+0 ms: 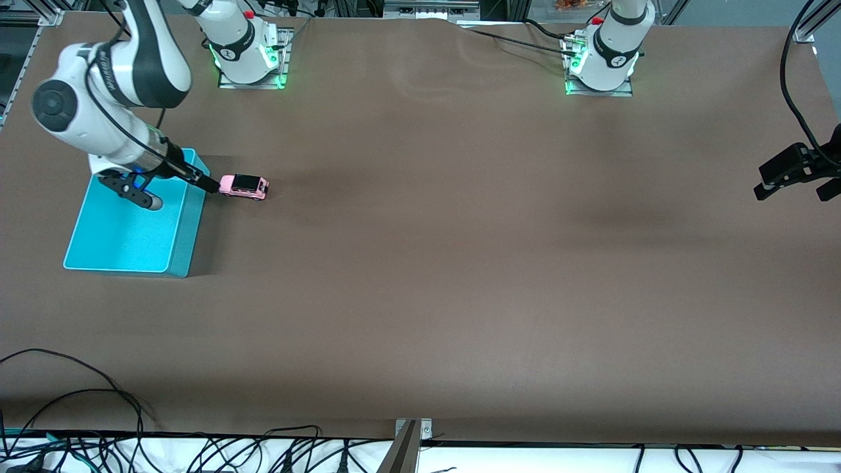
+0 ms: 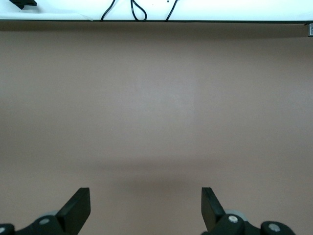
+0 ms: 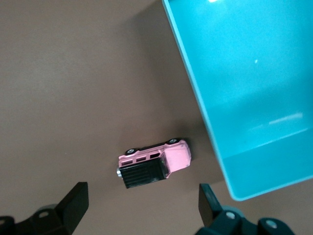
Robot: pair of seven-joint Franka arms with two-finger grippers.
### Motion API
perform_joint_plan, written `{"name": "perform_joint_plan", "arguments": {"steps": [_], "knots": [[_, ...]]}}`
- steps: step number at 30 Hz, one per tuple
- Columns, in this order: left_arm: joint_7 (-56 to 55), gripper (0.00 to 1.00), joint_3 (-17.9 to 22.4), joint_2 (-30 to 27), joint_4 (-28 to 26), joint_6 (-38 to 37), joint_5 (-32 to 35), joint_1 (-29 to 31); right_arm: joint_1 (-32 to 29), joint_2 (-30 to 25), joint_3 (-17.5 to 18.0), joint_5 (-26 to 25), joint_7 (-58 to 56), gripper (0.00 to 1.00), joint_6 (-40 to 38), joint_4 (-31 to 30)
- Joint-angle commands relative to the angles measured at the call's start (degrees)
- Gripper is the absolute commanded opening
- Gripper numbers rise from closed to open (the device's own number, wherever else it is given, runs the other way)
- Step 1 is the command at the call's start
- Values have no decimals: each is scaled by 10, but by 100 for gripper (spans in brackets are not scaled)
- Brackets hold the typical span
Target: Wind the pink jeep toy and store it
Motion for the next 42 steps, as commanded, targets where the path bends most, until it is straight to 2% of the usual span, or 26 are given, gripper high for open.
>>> {"name": "perform_joint_plan", "arguments": {"steps": [1,11,15,24,32,42], "knots": [[19,100,34,-21,-26,-2,-11,-27,-2,14,18,5,112,100,42,-25],[19,100,33,-23,-30,-2,-11,-23,-1,36,28,5,292,100,116,-89],[19,100,34,-23,-34,-3,-11,-23,-1,45,28,6,386,100,118,-96],[23,100,34,-23,-35,-3,-11,-23,-1,63,28,6,495,100,128,-97],[23,100,34,-24,-34,-3,-11,-23,-1,97,28,5,537,100,157,-98],[24,100,34,-23,-35,-3,-11,-22,4,125,28,-3,537,99,173,-97]]}}
